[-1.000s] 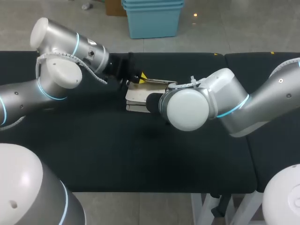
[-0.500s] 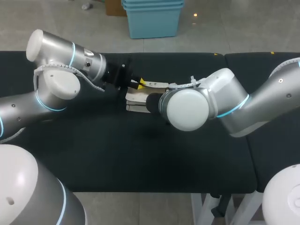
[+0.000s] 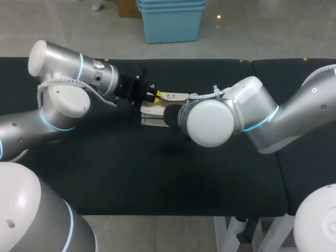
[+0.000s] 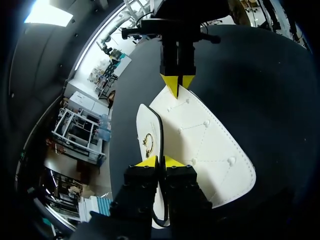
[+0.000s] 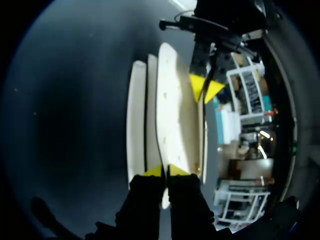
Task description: Pick up the bag, open it, inspect its contents, close it, and place it on the opposite side
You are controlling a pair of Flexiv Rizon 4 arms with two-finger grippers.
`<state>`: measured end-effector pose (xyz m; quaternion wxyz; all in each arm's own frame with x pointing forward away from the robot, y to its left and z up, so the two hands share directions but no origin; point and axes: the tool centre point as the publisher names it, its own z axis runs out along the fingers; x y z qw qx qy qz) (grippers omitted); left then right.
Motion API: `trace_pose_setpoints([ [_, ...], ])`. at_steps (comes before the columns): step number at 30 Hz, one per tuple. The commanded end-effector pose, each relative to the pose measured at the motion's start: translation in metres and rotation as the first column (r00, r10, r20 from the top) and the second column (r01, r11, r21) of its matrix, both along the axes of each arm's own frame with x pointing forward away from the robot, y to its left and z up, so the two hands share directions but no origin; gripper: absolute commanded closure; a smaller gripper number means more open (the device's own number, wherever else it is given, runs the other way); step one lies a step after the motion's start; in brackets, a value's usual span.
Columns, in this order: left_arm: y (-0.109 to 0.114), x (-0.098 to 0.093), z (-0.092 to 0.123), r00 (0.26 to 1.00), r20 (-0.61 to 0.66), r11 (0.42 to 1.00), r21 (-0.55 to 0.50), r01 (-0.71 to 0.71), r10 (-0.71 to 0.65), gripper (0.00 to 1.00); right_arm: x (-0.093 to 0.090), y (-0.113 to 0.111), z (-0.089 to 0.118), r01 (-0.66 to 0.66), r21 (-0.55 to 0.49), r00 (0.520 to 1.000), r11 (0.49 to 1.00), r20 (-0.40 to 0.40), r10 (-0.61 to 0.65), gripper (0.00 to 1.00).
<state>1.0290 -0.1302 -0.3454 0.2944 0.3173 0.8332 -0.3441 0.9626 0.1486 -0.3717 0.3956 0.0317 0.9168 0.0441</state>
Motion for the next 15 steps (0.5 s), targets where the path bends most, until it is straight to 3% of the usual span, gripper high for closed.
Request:
trace_pose_setpoints([
  [1,0.002,-0.004,0.001,1.0,0.012,1.0,-0.011,0.001,-0.001,1.0,0.001,0.001,-0.002,0.001,0.0,1.0,1.0,0.003,-0.001,1.0],
  [2,0.002,-0.004,0.003,1.0,0.013,1.0,-0.012,0.0,0.0,0.95,0.001,0.001,-0.002,0.001,0.0,1.0,1.0,0.003,-0.001,1.0],
  [4,0.002,-0.004,0.005,1.0,0.017,1.0,-0.015,0.001,-0.001,0.69,0.001,0.001,-0.002,0.001,0.0,1.0,1.0,0.003,-0.001,1.0],
  [6,0.001,-0.003,0.009,1.0,0.019,1.0,-0.017,0.001,-0.001,0.57,0.001,0.001,-0.002,0.001,0.0,1.0,1.0,0.003,-0.001,1.0],
  [10,0.0,-0.001,0.014,1.0,0.023,1.0,-0.021,0.002,-0.001,0.51,0.001,0.001,-0.002,0.001,0.0,1.0,1.0,0.003,-0.001,1.0],
  [15,-0.002,0.002,0.019,1.0,0.013,1.0,-0.028,0.0,0.0,0.52,0.001,0.001,-0.002,0.001,0.0,1.0,1.0,0.003,-0.001,1.0],
])
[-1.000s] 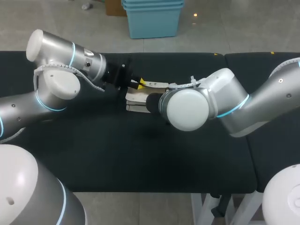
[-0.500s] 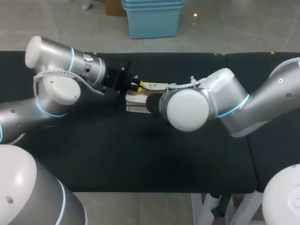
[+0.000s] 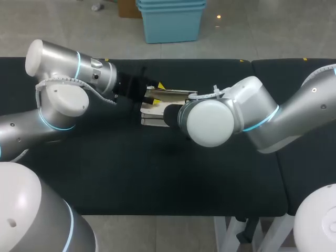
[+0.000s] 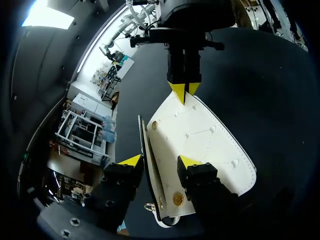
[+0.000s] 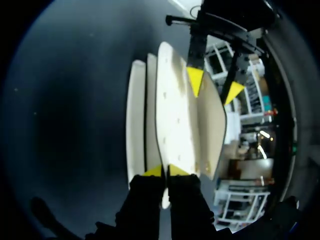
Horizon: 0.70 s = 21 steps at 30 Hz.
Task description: Pick up the bag, open it, inspect its contents, close it, and place it on the opposite side
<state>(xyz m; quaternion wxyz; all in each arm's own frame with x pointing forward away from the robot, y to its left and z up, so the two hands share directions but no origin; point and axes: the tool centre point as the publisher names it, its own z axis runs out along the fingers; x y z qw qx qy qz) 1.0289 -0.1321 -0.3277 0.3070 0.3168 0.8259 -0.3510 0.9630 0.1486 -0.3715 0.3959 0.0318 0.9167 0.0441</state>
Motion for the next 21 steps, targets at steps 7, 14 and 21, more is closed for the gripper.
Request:
trace_pose_setpoints([
  [7,-0.001,0.009,0.002,0.999,-0.048,1.0,-0.023,-0.022,0.021,0.55,0.001,0.001,-0.002,0.0,0.0,1.0,1.0,0.002,0.0,1.0],
  [14,-0.001,0.012,0.004,0.995,-0.087,0.998,-0.035,-0.05,0.047,0.5,0.0,0.0,0.0,0.006,0.001,1.0,1.0,0.007,-0.006,1.0],
  [21,0.001,0.009,0.01,0.992,-0.111,0.997,-0.049,-0.06,0.054,0.3,-0.008,-0.002,0.009,0.008,-0.011,1.0,1.0,0.014,-0.008,0.0],
])
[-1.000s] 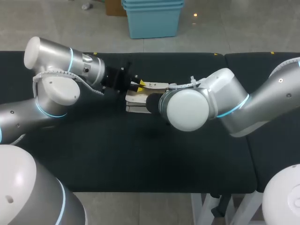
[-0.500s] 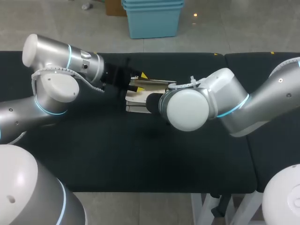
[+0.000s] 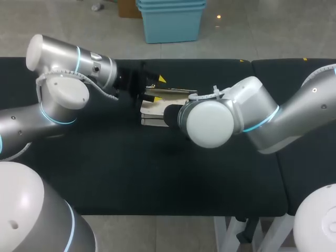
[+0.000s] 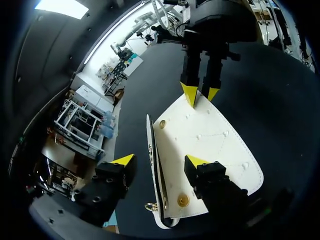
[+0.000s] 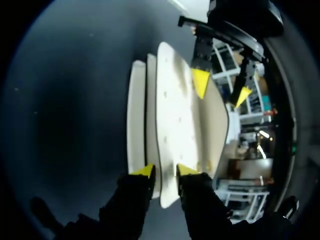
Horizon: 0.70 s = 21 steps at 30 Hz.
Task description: Pick up the bag, open it, inspect its contents, close it, and place it on the opposite side
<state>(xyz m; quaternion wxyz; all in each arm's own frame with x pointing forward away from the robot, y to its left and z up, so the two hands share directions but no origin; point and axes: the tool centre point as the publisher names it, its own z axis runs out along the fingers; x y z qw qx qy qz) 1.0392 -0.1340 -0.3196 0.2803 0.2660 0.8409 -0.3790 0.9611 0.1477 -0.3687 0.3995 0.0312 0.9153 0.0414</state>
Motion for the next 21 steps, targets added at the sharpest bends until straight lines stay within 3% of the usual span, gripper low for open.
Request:
trace_pose_setpoints([
  [1,0.003,-0.001,0.003,1.0,-0.006,1.0,-0.003,-0.003,0.002,0.29,-0.007,-0.002,0.009,0.008,-0.007,1.0,1.0,0.009,-0.008,0.0],
  [11,0.006,-0.004,0.009,0.994,-0.102,0.999,-0.019,-0.027,0.025,0.25,-0.016,-0.008,0.039,0.01,-0.01,1.0,1.0,-0.012,-0.011,0.0],
  [16,0.011,-0.003,0.013,0.984,-0.178,0.999,-0.021,-0.031,0.027,0.19,-0.015,-0.015,0.051,0.043,0.014,0.991,0.999,-0.126,-0.041,0.0],
  [21,0.016,-0.003,0.019,0.968,-0.246,0.999,-0.006,-0.053,0.05,0.17,-0.014,-0.021,0.062,0.044,0.025,0.985,0.999,-0.17,-0.039,0.0],
])
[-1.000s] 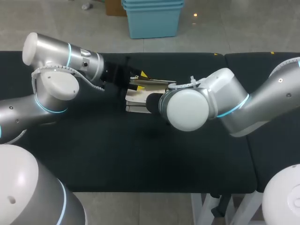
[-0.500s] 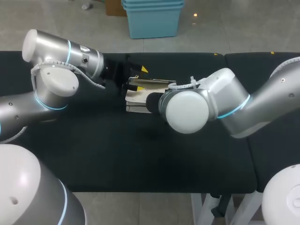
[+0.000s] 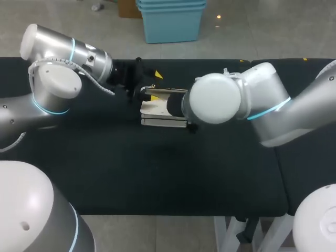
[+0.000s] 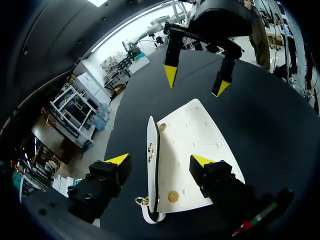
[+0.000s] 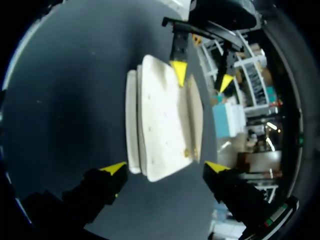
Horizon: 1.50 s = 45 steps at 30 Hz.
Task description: Pick up the bag, open it, inspect its contents, close it, and place it on the opposite side
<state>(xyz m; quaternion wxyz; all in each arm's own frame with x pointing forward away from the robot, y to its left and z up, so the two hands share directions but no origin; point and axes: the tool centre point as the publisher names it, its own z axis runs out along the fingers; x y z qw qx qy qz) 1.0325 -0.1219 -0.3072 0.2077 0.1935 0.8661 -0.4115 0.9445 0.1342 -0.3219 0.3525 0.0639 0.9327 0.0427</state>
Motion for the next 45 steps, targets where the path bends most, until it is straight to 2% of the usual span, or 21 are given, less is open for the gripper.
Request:
trace_pose_setpoints([
  [1,0.004,0.003,0.008,0.999,-0.046,0.999,0.036,0.009,-0.007,0.13,0.003,-0.008,0.018,-0.014,0.006,0.997,1.0,-0.078,0.015,0.0],
  [2,0.004,0.002,0.009,0.999,-0.042,0.999,0.051,0.008,-0.006,0.09,0.004,-0.009,0.02,-0.013,-0.006,0.996,1.0,-0.085,0.012,0.0],
  [8,0.006,-0.001,0.014,0.995,-0.095,0.994,0.107,-0.006,0.016,0.09,0.006,-0.012,0.027,-0.008,-0.009,0.992,1.0,-0.126,0.007,0.0],
  [11,0.009,-0.002,0.015,0.99,-0.135,0.991,0.133,-0.013,0.031,0.0,0.007,-0.014,0.029,0.001,-0.024,0.988,1.0,-0.156,-0.004,0.0],
  [20,0.019,-0.005,0.017,0.966,-0.257,0.988,0.153,0.003,0.037,0.0,0.007,-0.022,0.034,0.014,-0.013,0.965,1.0,-0.263,-0.017,0.0],
  [28,0.028,-0.008,0.019,0.944,-0.325,0.983,0.183,0.006,0.055,0.0,0.011,-0.025,0.04,0.0,-0.01,0.953,1.0,-0.302,-0.003,0.0],
  [29,0.03,-0.009,0.022,0.941,-0.328,0.975,0.224,-0.003,0.078,0.0,0.012,-0.024,0.042,-0.019,-0.009,0.948,1.0,-0.318,0.015,0.0],
  [35,0.036,-0.017,0.031,0.944,-0.308,0.954,0.299,-0.02,0.116,0.0,0.013,-0.023,0.052,-0.039,-0.021,0.947,0.999,-0.32,0.03,0.0],
  [36,0.037,-0.017,0.032,0.939,-0.319,0.948,0.319,-0.021,0.128,0.0,0.014,-0.023,0.054,-0.056,0.022,0.939,0.998,-0.338,0.06,0.0],
  [37,0.038,-0.018,0.031,0.939,-0.316,0.94,0.34,-0.024,0.138,0.0,0.014,-0.022,0.055,-0.071,0.021,0.936,0.997,-0.345,0.074,0.0],
  [40,0.041,-0.02,0.032,0.931,-0.325,0.928,0.372,-0.032,0.163,0.0,0.016,-0.022,0.056,-0.073,-0.014,0.931,0.997,-0.36,0.063,0.0],
  [45,0.047,-0.026,0.034,0.924,-0.334,0.916,0.4,-0.039,0.185,0.0,0.02,-0.024,0.059,-0.081,-0.011,0.917,0.997,-0.393,0.07,0.0],
])
